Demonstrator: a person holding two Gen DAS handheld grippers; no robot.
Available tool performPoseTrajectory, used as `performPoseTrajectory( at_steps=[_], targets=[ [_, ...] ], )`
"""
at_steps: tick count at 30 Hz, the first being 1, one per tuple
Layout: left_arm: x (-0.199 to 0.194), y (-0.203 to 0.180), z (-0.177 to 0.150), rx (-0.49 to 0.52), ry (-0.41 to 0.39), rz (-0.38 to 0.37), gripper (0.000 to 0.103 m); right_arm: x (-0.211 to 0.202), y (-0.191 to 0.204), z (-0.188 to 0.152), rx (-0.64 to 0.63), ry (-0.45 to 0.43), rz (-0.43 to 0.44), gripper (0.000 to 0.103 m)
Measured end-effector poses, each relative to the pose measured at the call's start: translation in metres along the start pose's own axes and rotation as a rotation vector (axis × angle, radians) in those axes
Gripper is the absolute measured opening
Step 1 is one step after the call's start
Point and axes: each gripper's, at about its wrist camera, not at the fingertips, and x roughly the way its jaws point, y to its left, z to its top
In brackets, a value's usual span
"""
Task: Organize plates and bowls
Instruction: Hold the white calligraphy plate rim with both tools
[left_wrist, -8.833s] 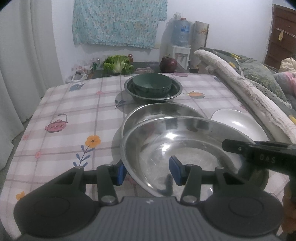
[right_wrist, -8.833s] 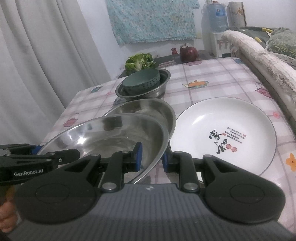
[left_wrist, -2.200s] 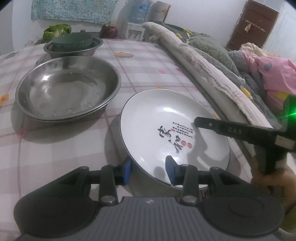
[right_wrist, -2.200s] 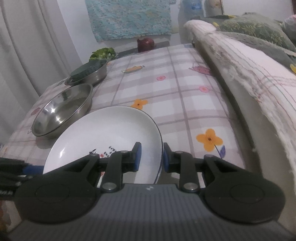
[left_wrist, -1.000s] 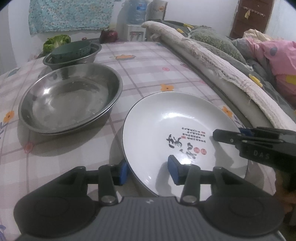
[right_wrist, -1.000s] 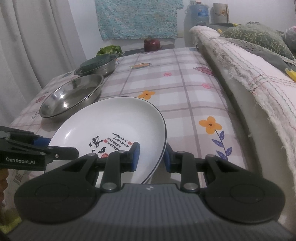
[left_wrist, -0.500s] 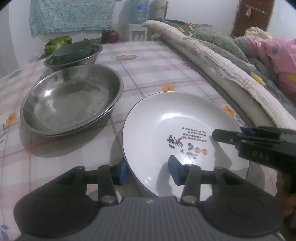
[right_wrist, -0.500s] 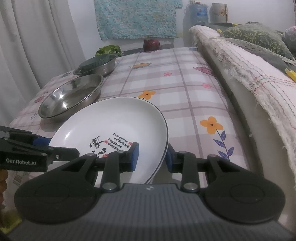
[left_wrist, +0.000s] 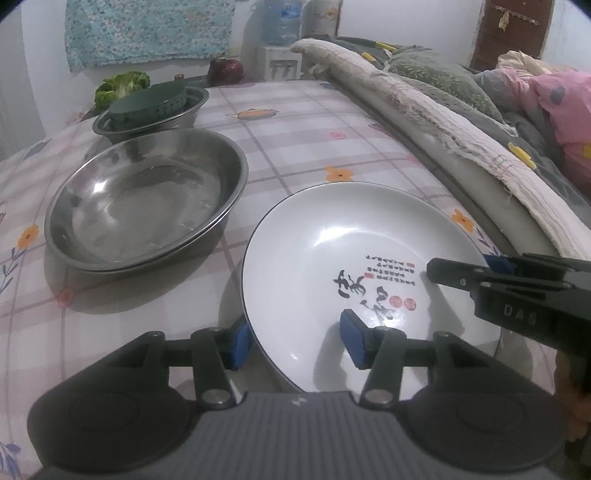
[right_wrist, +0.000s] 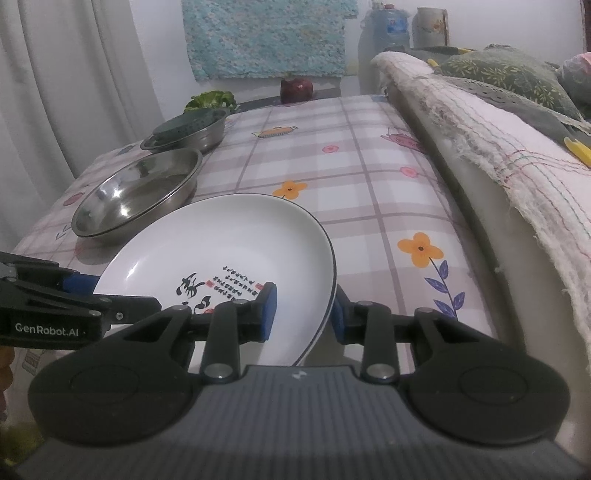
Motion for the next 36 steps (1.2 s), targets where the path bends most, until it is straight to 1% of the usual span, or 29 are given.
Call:
performPoseTrajectory(
  at_steps=[12,25,32,36],
  targets=[
    [-0.003,0.001,-0.001,-0.011,0.002,-0.015,0.051,-0.004,-0.002,0.006,0.0,-0.016,0.0,0.031],
    [0.0,-0.001,-0.005,0.015,-0.003,-0.032,0.051,0.006,-0.006,0.005,0.002,-0.019,-0.016,0.03],
    [0.003,0.001,-0.002,0.009,-0.004,-0.043,0.053,0.0,-0.008,0.001,-0.007,-0.022,-0.014,0.029],
    [0.006,0.001,0.0,0.011,-0.006,-0.042,0.056,0.0,-0.009,-0.001,0.005,-0.019,0.0,0.029]
  ],
)
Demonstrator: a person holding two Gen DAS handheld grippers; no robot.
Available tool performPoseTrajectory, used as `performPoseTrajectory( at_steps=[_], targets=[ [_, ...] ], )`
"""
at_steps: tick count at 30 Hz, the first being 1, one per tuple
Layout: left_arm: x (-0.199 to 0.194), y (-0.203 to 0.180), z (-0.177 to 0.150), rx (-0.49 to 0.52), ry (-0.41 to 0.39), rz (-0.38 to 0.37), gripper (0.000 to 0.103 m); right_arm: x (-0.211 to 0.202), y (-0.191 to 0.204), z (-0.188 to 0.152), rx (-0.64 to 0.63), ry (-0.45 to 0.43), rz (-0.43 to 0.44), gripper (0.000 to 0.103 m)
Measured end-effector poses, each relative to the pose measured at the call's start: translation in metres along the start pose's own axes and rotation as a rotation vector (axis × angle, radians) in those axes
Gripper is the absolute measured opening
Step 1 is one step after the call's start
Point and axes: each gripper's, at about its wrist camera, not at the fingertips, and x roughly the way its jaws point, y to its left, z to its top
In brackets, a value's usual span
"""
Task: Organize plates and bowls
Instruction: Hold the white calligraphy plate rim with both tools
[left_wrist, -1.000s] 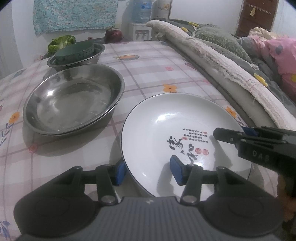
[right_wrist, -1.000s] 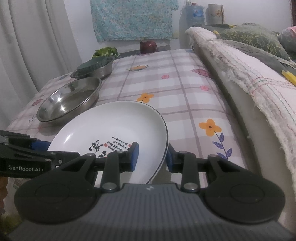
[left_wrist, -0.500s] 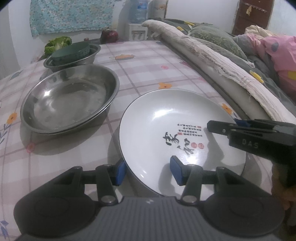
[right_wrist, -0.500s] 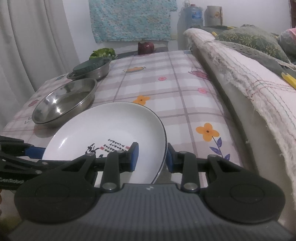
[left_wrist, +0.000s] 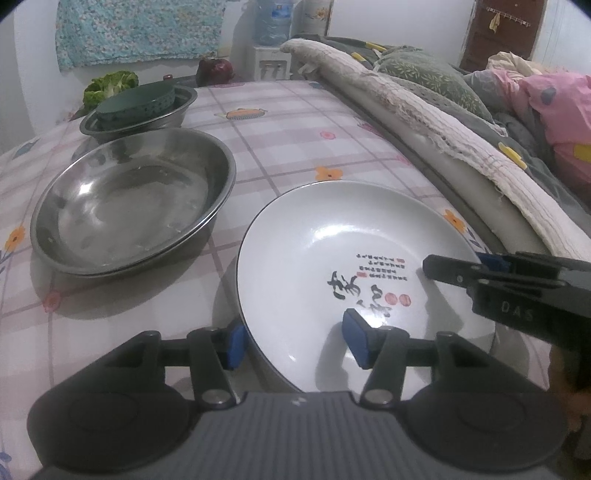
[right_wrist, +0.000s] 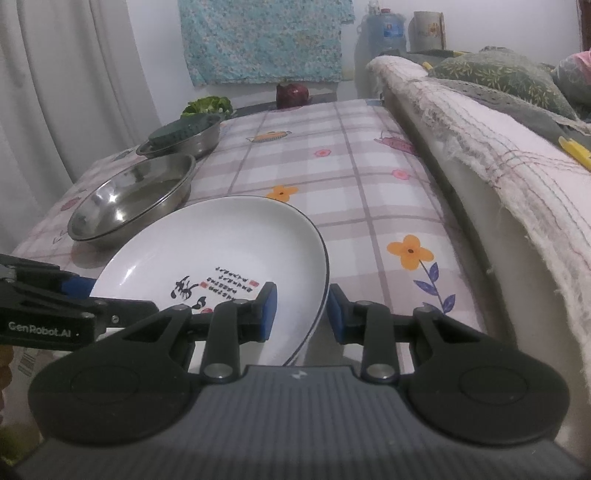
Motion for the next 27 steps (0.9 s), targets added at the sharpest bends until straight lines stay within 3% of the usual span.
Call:
performPoseTrajectory(
  at_steps=[7,27],
  targets=[
    [0.0028,-0.0005,0.0022,0.0,-0.017,0.01,0.059,0.0027,0.0016,-0.0009,0.013,-0.011,0.002,0.031],
    [-0.0045,-0.0018,0.0065,-0.027,-0.024,0.007,0.056,-0.0038,0.0052,0.0043,0.01,-0.006,-0.028,0.031]
  ],
)
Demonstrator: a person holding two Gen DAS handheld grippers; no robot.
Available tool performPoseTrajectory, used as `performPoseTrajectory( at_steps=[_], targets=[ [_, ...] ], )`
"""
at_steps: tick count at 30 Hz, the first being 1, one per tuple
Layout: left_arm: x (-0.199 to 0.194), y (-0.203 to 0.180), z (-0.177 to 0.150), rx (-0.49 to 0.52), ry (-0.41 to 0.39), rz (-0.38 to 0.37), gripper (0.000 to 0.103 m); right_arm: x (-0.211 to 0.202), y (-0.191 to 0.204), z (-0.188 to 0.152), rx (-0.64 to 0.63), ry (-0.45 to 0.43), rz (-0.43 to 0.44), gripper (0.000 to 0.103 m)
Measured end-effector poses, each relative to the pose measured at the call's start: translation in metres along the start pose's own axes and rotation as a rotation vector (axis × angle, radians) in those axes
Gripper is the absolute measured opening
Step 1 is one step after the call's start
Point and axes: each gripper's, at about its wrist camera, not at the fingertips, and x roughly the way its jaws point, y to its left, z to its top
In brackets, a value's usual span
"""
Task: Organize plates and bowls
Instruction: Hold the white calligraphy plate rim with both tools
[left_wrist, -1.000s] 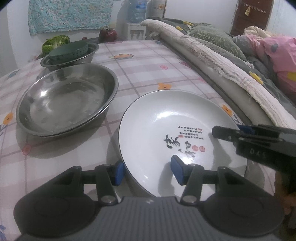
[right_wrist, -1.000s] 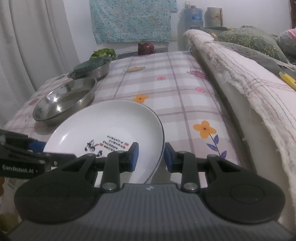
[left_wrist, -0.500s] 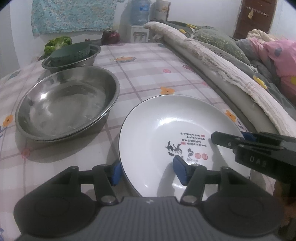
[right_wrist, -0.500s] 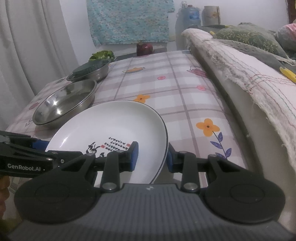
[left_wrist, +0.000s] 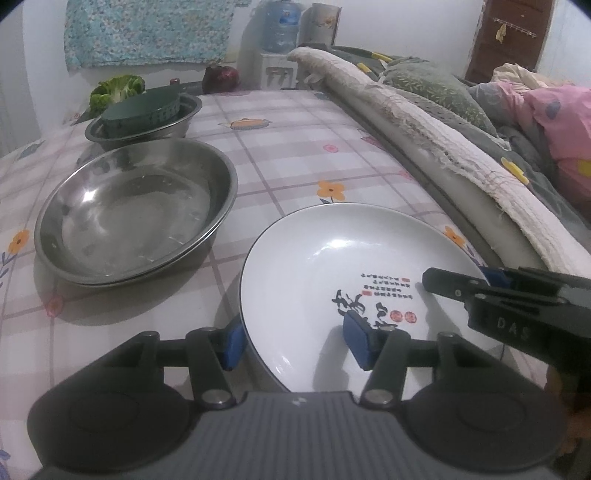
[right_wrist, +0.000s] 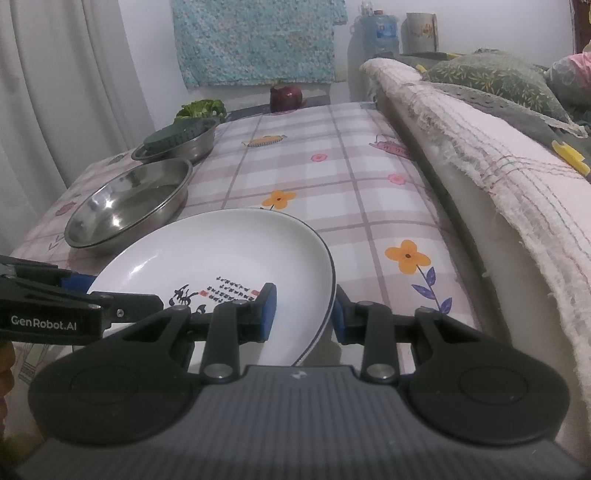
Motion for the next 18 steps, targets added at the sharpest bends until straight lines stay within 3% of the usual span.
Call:
performPoseTrajectory(
  at_steps=[18],
  targets=[
    [-0.0088,-0.0026,0.0025,0.008,-0.029,0.001,0.056,-0.0073,0.0017,0.0023,-0.015,-0.017,-0.008,0.031]
  ],
)
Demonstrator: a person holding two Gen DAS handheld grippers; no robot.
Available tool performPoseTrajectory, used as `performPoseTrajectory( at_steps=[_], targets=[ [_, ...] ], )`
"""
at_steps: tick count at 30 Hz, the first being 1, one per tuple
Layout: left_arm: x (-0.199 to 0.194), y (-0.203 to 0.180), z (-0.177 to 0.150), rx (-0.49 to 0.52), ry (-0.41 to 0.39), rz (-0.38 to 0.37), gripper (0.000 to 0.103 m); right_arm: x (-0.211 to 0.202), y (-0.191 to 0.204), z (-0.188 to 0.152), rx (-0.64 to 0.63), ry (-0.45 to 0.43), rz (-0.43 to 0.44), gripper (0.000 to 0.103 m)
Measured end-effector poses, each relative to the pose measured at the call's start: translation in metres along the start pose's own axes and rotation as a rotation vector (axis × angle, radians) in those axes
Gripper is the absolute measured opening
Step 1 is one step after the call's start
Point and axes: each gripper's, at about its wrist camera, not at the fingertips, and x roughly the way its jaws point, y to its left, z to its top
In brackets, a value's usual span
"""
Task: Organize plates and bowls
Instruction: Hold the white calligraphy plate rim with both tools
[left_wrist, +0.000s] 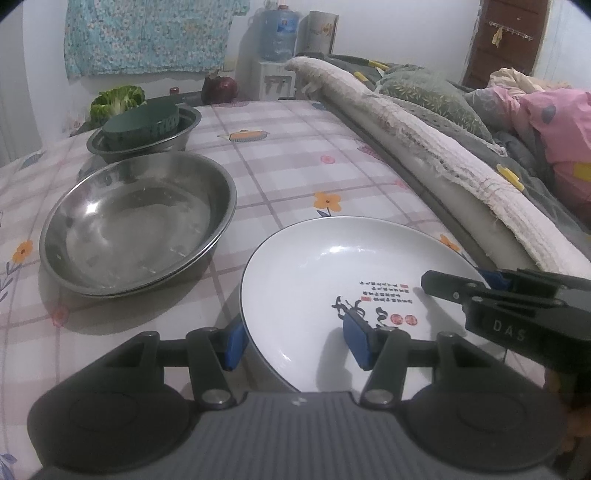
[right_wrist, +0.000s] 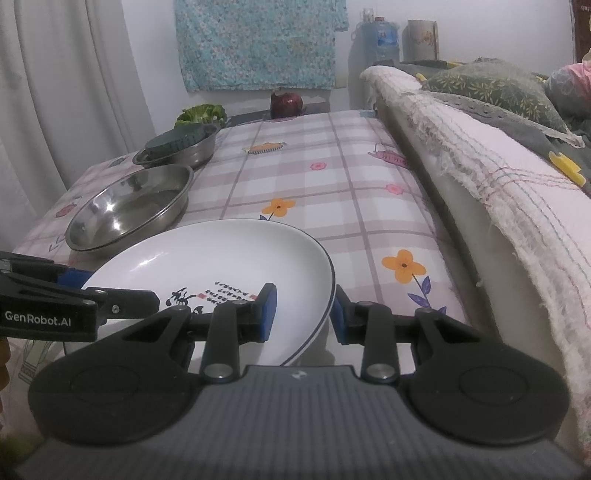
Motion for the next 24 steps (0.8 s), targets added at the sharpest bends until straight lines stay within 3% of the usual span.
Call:
performPoseTrajectory(
  at_steps=[24],
  targets=[
    [-0.0095,-0.0014,0.0039,0.002,-0.041,0.004,0.056,-0.0103,0.0016,0.0061,-0.008,-0.039,-0.003,0.031]
  ],
)
